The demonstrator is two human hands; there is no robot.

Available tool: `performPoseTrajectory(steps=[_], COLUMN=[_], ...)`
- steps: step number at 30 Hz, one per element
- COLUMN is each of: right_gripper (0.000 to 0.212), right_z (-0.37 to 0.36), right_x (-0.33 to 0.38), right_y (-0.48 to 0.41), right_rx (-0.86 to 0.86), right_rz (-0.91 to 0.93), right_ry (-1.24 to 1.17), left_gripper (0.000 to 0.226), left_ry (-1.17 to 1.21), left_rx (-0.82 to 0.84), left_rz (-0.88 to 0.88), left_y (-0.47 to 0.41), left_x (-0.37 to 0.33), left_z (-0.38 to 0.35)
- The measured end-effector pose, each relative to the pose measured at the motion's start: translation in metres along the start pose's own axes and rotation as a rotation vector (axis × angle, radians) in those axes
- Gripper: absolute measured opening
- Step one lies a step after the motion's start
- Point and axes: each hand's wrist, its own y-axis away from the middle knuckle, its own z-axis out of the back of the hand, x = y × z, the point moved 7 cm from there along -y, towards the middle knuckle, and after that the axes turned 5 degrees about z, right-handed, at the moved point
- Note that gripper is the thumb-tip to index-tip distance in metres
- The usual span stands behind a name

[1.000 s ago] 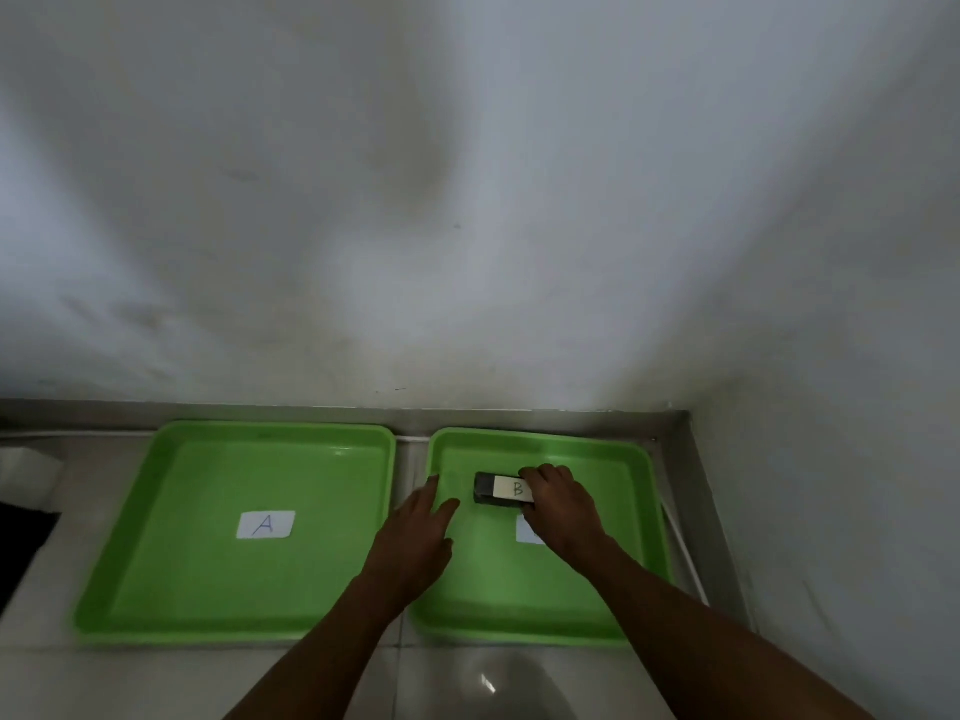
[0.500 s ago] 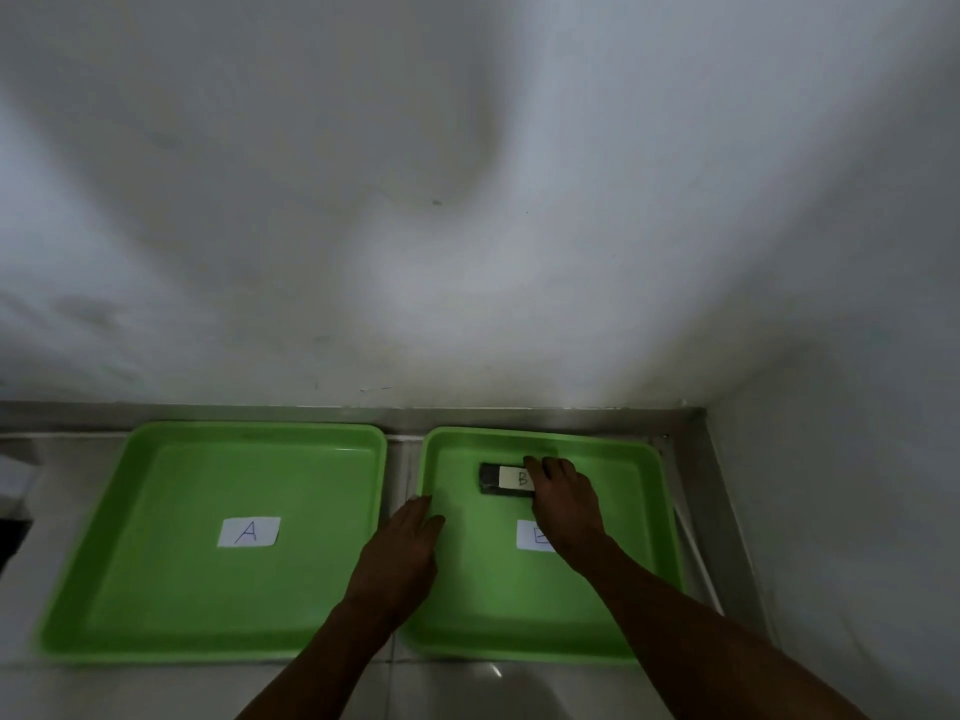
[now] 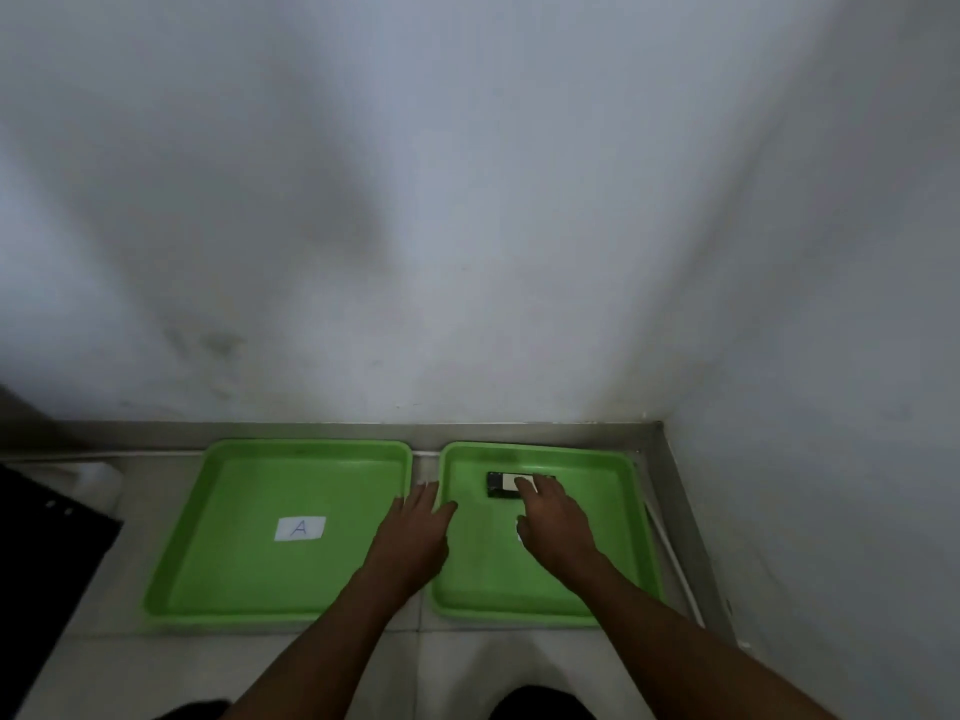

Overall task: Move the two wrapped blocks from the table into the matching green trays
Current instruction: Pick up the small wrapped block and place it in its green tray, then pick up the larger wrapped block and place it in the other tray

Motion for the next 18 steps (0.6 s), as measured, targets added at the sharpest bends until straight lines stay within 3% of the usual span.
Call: performPoseTrajectory(steps=[10,18], right_gripper=[0.054,0.055], right_z=[0.119,0.361], right_x=[0.07,0.139], right_y=[0.079,0.141], right_rx=[-0.164,-0.201], right_rz=[0.063,0.121], right_ry=[0.079,0.135], left_gripper=[0.06,0.058], left_ry=[-0.091,-0.114], left_rx=[-0.168,-0.239], left_rz=[-0.094,-0.07], left_y=[0.074,0.164], left_x=[0.003,-0.025], left_z=[0.13,0.358])
